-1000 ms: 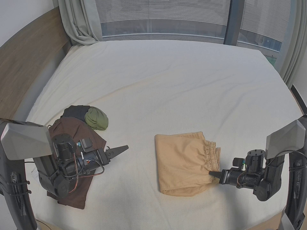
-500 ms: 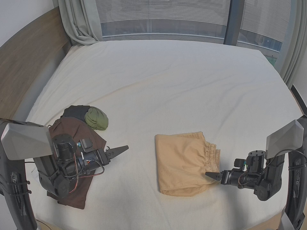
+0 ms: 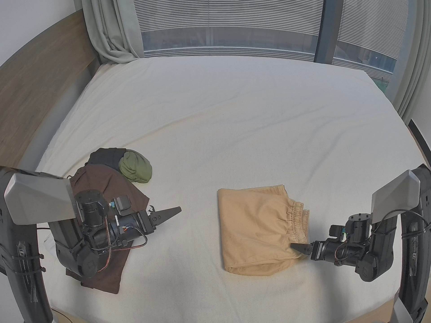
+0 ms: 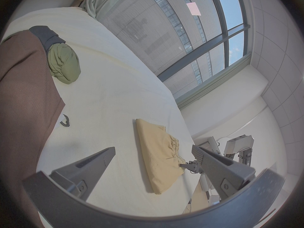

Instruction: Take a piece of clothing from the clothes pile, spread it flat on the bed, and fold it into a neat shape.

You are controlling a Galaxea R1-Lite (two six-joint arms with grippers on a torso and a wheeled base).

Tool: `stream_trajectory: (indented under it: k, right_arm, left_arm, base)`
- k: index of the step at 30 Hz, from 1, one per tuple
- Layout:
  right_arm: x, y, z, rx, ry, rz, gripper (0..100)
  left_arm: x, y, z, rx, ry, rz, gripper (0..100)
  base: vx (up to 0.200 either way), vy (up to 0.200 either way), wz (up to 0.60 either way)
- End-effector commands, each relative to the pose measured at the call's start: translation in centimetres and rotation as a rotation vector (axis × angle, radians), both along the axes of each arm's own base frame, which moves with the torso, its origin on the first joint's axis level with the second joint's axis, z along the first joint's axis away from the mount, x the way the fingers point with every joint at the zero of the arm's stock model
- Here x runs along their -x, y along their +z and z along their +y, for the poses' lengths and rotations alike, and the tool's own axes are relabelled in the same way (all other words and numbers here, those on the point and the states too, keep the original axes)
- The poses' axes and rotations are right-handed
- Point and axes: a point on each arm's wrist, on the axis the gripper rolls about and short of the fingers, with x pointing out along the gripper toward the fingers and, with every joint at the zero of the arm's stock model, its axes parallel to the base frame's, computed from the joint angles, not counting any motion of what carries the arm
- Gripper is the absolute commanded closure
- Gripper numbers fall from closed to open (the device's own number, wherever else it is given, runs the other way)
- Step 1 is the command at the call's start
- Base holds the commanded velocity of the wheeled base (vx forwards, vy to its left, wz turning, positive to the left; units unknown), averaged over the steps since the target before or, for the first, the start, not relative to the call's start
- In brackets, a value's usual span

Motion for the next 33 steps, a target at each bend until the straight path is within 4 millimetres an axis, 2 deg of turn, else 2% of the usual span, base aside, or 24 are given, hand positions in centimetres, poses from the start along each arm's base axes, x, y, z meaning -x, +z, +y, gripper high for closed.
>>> stream_trajectory:
  k: [1, 5, 13, 25, 26, 33]
  right_arm:
    - [-0.1, -1.4, 0.5, -0.003, 0.016, 0.036, 0]
    - [-0.3, -2.2, 1.5, -0.033, 0.027, 0.065, 0]
    - [-1.3, -1.9, 3.6, -0.136, 0.018, 0.078, 0]
    - [-1.6, -1.8, 3.7, -0.142, 0.011, 0.069, 0]
    - [-1.7, -1.9, 3.7, -0.143, 0.011, 0.068, 100]
    - [-1.7, -1.9, 3.7, -0.142, 0.01, 0.068, 100]
  left_arm:
    - [0.0, -0.1, 0.0, -0.001, 0.001, 0.003, 0]
    - [0.0, -0.1, 0.0, -0.001, 0.002, 0.003, 0]
    - [0.0, -0.1, 0.0, -0.001, -0.001, 0.002, 0]
    - [-0.1, -0.2, 0.1, -0.002, 0.002, 0.002, 0]
    - [-0.1, -0.1, 0.1, -0.004, 0.003, -0.002, 0]
    - [-0.1, -0.7, 0.2, -0.043, -0.004, -0.023, 0]
  base:
    - [0.0, 0.0, 0.0]
    - [0.0, 0.0, 0.0]
    - [0.0, 0.0, 0.0]
    - [0.0, 0.0, 0.0]
    - [0.0, 0.0, 0.0]
    - [0.0, 0.0, 0.0]
